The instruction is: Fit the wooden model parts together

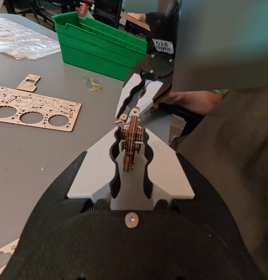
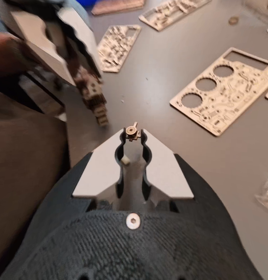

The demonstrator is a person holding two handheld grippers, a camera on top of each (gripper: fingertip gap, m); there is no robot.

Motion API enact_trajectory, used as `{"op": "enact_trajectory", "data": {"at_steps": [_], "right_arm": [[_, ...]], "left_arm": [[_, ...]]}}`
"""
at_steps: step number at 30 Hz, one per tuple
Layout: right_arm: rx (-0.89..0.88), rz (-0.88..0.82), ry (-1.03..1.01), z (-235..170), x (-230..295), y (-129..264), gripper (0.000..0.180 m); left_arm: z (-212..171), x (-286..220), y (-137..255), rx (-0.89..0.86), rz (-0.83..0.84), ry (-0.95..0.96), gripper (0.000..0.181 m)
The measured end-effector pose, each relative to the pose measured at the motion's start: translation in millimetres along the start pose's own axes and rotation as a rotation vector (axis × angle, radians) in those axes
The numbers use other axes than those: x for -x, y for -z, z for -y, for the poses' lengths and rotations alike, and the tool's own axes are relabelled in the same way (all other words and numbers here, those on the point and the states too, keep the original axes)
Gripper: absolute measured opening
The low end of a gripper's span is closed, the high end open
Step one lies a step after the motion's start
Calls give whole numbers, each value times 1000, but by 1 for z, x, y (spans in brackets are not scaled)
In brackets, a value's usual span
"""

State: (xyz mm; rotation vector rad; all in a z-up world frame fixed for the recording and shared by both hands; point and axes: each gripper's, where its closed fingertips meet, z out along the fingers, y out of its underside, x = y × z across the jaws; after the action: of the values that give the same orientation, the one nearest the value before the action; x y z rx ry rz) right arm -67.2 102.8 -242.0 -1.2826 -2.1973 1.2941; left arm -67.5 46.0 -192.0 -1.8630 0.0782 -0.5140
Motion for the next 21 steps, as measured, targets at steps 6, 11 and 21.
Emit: {"op": "enact_trajectory", "data": {"at_steps": [6, 11, 21], "right_arm": [[-180, 247, 38, 34, 36, 19, 12], [-188, 312, 28, 34, 46, 18, 12], [-237, 333, -19, 39, 48, 18, 11]], "left_arm": [[-9, -6, 1, 27, -53, -14, 27], [-9, -5, 3, 24, -59, -13, 27], [-9, -5, 1, 24, -51, -31, 40]]}}
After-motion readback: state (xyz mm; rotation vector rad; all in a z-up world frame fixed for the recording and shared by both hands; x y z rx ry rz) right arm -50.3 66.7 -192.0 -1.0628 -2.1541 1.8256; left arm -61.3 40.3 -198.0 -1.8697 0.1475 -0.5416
